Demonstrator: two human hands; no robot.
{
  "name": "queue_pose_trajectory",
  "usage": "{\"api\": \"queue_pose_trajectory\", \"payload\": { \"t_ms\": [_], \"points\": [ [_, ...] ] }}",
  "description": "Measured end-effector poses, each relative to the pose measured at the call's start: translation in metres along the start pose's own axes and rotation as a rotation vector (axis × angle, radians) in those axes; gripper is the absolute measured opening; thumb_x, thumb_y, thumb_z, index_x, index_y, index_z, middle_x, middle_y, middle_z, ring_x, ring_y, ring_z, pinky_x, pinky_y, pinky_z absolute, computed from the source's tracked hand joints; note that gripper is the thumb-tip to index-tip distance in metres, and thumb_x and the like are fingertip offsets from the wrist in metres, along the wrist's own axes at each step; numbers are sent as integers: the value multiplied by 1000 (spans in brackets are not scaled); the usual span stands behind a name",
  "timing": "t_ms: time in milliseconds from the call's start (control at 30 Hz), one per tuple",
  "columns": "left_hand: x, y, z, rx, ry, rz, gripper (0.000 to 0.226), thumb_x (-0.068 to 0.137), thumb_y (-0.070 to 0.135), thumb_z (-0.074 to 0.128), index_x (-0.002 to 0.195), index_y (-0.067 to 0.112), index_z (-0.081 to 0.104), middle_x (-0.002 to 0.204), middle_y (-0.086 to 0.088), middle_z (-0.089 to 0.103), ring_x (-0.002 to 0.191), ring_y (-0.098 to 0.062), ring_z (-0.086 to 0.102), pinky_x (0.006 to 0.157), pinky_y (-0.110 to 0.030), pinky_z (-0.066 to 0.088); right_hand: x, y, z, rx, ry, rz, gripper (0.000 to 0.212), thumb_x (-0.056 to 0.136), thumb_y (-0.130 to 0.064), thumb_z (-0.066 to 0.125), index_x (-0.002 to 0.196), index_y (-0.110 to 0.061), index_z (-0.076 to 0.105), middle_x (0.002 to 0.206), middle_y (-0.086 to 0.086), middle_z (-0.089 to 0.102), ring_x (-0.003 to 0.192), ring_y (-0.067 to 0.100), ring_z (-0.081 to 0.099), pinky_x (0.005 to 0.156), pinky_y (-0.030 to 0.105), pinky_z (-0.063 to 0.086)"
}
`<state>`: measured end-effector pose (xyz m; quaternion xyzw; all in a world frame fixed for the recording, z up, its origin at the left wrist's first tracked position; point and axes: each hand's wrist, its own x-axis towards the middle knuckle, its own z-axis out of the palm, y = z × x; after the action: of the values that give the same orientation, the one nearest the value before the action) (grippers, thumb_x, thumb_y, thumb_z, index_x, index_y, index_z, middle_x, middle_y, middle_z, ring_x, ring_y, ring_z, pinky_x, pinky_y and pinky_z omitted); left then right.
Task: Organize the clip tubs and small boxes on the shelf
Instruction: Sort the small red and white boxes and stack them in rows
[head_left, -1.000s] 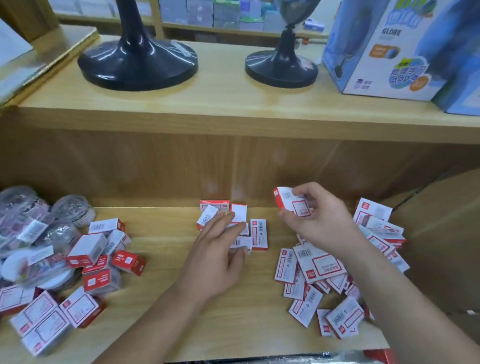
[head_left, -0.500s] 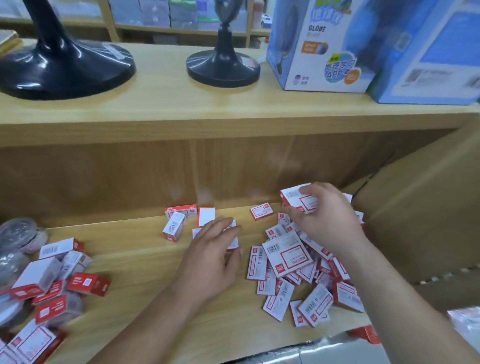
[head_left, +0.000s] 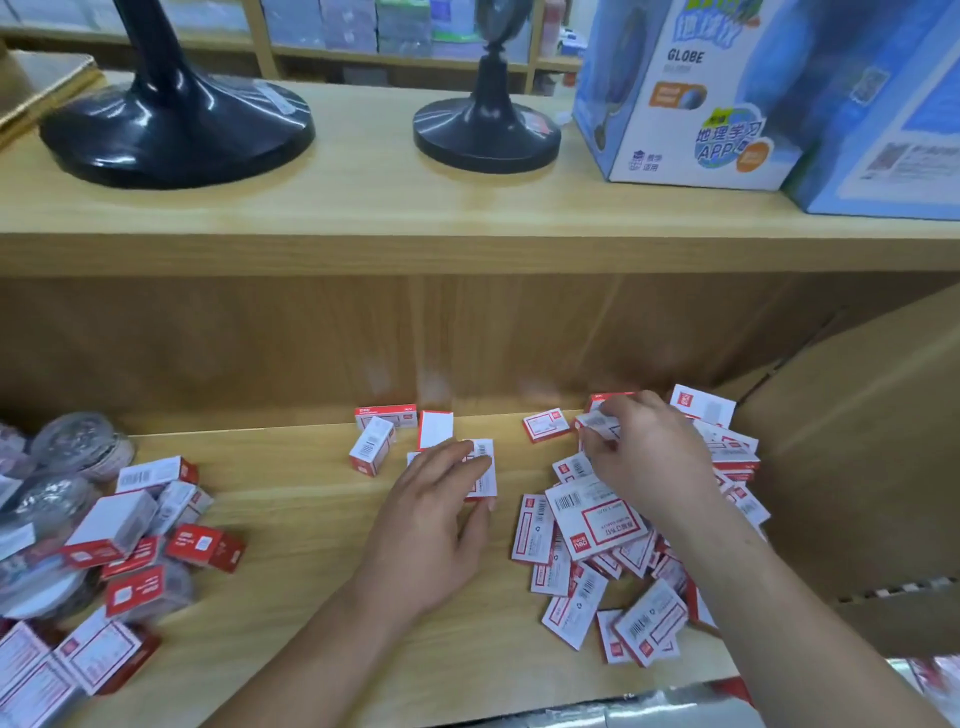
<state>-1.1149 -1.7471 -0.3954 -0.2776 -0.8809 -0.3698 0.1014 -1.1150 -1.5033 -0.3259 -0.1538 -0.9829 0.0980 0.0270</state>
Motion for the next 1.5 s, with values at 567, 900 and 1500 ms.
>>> {"api": "queue_pose_trajectory", "payload": {
  "t_ms": [567, 900, 1500],
  "points": [
    [-10, -67, -30, 13, 24, -238, 69, 80, 13, 62, 142, 37, 46, 149, -9, 49, 130, -27, 55, 100, -23, 44, -27, -97, 67, 356, -261, -344, 75, 66, -61, 80, 132, -29, 61, 127, -9, 61, 124, 14, 54, 104, 34, 46],
    [-45, -64, -34, -31, 117, -225, 56, 85, 12, 61, 137, 33, 57, 128, 7, 53, 108, -16, 62, 88, -27, 53, -37, -101, 69, 281, -236, -336, 63, 47, -79, 76, 79, -30, 52, 91, -18, 54, 95, 2, 52, 75, 27, 48],
    [-86, -44, -47, -265, 19, -414, 79, 79, 12, 66, 153, 23, 40, 152, 18, 38, 143, 4, 32, 117, -16, 26, -21, -100, 39, 118, -511, -307, 78, 84, -20, 71, 151, -35, 34, 149, -11, 46, 137, 14, 44, 106, 26, 39]
  ]
}}
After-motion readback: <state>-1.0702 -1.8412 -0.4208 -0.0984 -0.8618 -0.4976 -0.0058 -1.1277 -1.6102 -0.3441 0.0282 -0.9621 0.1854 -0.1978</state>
